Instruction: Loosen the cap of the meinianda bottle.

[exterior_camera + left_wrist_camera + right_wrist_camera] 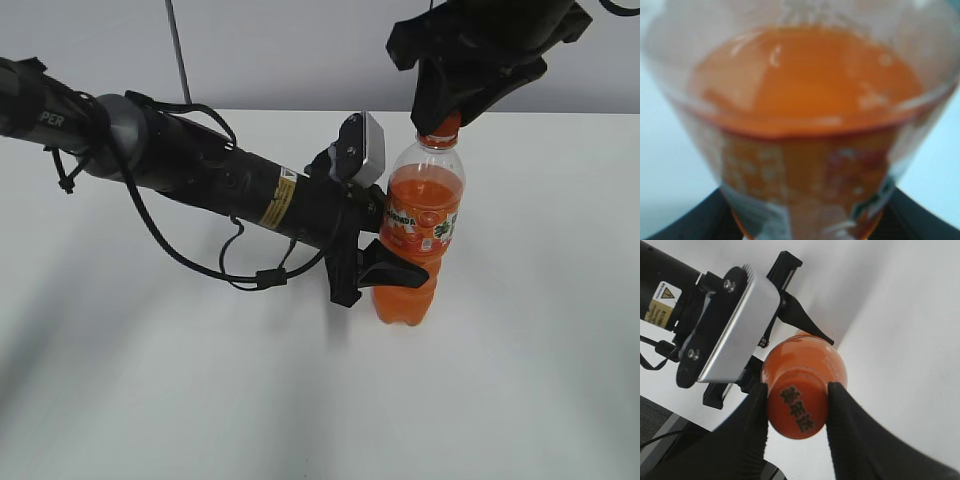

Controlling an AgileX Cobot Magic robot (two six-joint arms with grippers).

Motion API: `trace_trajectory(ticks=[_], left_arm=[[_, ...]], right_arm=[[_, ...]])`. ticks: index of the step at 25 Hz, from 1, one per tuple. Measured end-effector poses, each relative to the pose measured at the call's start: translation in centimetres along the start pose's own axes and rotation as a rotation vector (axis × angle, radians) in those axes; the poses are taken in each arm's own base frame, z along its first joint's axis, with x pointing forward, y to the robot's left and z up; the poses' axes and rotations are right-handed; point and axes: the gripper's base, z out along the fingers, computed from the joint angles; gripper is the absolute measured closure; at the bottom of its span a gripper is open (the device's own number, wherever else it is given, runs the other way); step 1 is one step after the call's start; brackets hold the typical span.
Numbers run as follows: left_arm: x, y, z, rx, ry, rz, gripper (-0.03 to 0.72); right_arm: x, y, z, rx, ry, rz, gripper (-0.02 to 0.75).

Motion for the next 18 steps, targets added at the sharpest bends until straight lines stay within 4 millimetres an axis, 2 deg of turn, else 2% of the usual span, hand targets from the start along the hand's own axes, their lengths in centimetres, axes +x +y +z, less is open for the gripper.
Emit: trace_trajectory(ticks=[4,7,18], left_arm=[[-0.03,0.03,-0.01,0.001,0.001,0.004,0.289],[-0.01,0.02,-0.01,0.001,0.004,0.005,0.289],[-0.01,0.01,-0.01,0.003,0.004,0.006,0.289]], right_arm=[[0.0,0.0,0.0,0.0,0.0,-0.046,0.468],[0.0,0.0,0.0,0.0,0.0,-0.155,0.468],[-0.01,0.01,-0.03,-0.001,-0.001,-0.959,0.468]])
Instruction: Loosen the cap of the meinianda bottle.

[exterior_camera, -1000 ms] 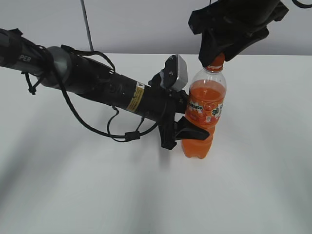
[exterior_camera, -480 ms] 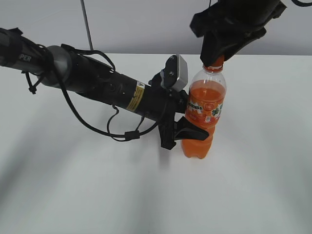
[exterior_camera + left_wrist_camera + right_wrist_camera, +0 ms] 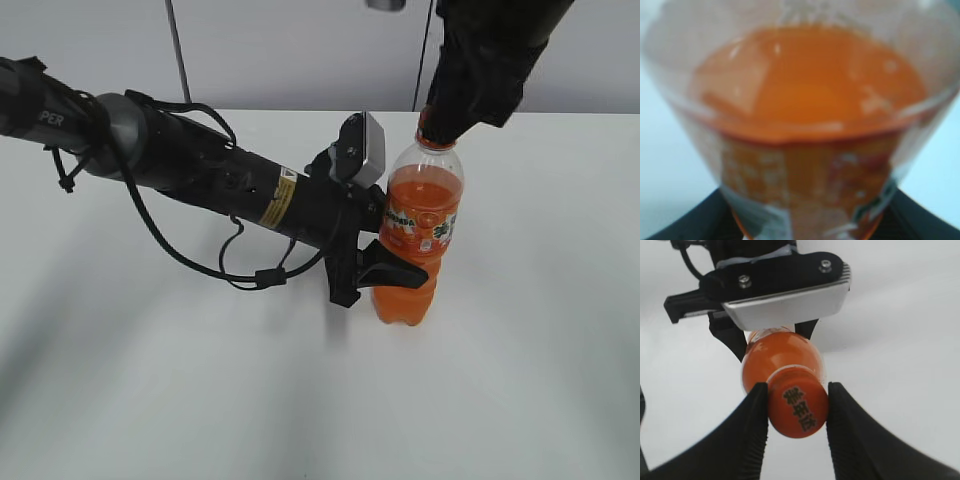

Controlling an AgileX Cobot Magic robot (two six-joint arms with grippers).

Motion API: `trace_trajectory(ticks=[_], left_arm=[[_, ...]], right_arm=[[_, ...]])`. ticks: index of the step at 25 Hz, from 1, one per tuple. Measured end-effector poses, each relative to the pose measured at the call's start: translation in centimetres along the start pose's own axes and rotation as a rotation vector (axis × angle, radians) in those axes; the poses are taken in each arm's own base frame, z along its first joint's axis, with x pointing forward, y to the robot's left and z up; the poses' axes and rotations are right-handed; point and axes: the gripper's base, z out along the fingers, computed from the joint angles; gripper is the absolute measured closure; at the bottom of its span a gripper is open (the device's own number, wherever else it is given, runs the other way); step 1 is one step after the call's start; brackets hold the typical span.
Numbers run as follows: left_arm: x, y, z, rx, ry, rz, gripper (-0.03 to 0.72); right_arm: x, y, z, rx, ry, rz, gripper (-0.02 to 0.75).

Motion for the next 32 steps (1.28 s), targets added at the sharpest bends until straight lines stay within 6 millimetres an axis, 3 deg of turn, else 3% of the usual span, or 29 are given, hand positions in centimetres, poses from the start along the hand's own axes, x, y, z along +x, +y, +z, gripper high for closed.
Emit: trace_trajectory(ticks=[19,32], left_arm=[[-0.09,-0.2,-0.22,0.021,0.024,0.04,0.289],[-0.14,-0.17,-0.21,0.015,0.023,0.035,0.289]], right_arm=[[-0.66,0.53,-0.09,-0.031,-0.097,-0.693,0.468],[-0.26,0.55,-0.69,-0.012,-0.058,-0.77,0.468]])
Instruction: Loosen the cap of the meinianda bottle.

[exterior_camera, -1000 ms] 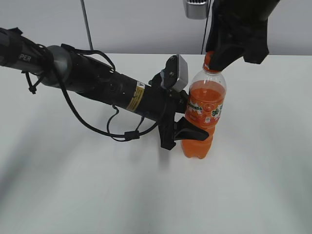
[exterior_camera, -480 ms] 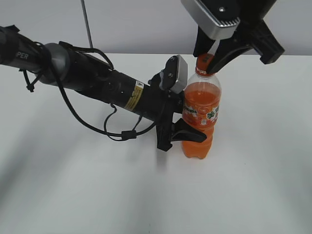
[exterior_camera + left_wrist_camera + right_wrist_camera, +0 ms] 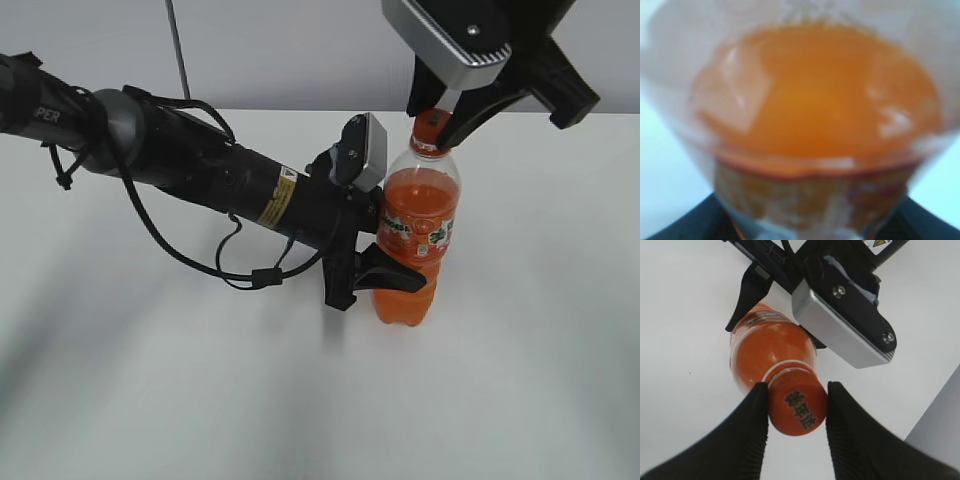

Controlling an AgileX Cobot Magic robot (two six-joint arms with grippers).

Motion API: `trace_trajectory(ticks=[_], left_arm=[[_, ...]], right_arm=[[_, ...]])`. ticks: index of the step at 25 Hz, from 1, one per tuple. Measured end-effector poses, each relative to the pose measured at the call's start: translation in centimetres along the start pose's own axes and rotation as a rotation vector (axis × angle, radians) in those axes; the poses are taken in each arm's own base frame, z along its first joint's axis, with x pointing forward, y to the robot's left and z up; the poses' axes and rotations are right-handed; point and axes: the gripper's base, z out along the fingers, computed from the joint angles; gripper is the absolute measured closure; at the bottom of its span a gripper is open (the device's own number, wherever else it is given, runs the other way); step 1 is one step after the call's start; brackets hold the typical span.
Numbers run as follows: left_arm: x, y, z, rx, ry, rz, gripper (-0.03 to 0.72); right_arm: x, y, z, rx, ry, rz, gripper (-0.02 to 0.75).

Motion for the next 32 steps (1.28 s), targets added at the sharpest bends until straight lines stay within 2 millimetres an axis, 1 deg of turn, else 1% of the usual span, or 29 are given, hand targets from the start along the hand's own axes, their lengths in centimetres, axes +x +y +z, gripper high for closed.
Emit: trace_trajectory(ticks=[5,8,14,16,18,19,22,24,28,30,32], left_arm=[[0.0,0.0,0.0,0.004,0.001,0.004,0.289],[0.0,0.0,0.0,-0.002,0.002,-0.003,0.291],[0.0,0.0,0.1,-0.003,0.004,-0.004,0.291],[0.0,0.0,0.1,-0.003,0.004,-0.004,0.291],[0.0,0.0,0.1,-0.003,0.004,-0.004,0.291],[0.0,0.0,0.1,-0.003,0.004,-0.004,0.291],[0.0,0.0,0.1,-0.004,0.005,-0.004,0.291],[0.0,0.0,0.1,-0.004,0.005,-0.004,0.291],[0.0,0.0,0.1,-0.004,0.005,-0.004,0.291],[0.0,0.0,0.1,-0.004,0.005,-0.004,0.291],[0.0,0.0,0.1,-0.004,0.005,-0.004,0.291]], right_arm=[[0.0,0.2,-0.4,0.004,0.004,-0.006,0.471],[-0.3,0.2,-1.7,0.051,0.004,-0.011,0.477],[-0.4,0.1,-2.4,0.075,0.007,-0.012,0.477],[-0.4,0.1,-2.9,0.088,0.01,0.011,0.477],[-0.4,0.2,-3.9,0.114,0.023,0.091,0.477],[-0.4,0.3,-4.4,0.128,0.036,0.149,0.477],[-0.2,0.8,-6.3,0.184,0.072,0.448,0.477],[-0.1,1.3,-7.5,0.235,0.071,0.734,0.477],[-0.2,2.3,-9.9,0.328,-0.006,1.298,0.477],[-0.2,2.9,-11.1,0.366,-0.05,1.479,0.477],[0.1,3.6,-12.5,0.419,-0.07,1.598,0.477]])
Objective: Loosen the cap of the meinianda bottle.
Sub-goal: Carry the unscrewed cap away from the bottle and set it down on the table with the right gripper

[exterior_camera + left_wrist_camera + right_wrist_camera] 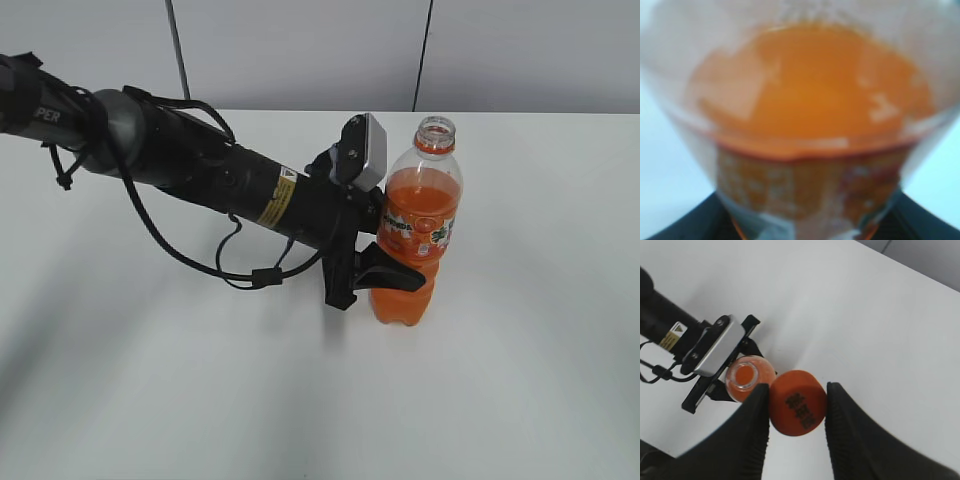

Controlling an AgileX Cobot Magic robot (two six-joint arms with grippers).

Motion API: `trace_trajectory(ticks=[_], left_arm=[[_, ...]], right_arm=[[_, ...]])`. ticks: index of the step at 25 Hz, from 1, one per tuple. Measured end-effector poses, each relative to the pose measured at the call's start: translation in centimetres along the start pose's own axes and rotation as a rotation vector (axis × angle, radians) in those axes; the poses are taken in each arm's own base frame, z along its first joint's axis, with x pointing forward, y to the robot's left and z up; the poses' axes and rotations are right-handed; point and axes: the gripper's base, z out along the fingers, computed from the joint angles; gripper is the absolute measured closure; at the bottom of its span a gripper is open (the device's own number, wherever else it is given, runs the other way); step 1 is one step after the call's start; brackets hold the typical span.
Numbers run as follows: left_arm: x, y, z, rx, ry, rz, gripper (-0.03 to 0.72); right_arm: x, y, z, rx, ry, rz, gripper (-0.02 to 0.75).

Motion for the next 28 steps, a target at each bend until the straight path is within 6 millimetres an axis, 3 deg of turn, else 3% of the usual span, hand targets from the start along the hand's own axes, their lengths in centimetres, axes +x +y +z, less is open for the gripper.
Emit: trace_trajectory(ticks=[5,11,17,20,28], left_arm=[[0.0,0.0,0.0,-0.001,-0.001,-0.001,0.291],[0.0,0.0,0.0,-0.002,-0.001,-0.002,0.291],[0.0,0.0,0.0,-0.001,-0.002,-0.002,0.291],[0.0,0.0,0.0,-0.002,-0.001,-0.002,0.291],[0.0,0.0,0.0,-0.002,-0.002,-0.003,0.291]], right_arm=[[2.1,-3.4,-1.5,0.107,0.004,0.168,0.477],[6.8,-7.4,-0.4,0.217,0.108,0.336,0.477],[10.2,-8.5,4.5,0.232,0.154,0.372,0.477],[11.6,-8.6,7.9,0.218,0.193,0.384,0.477],[12.9,-9.7,16.8,0.181,0.254,0.429,0.479]])
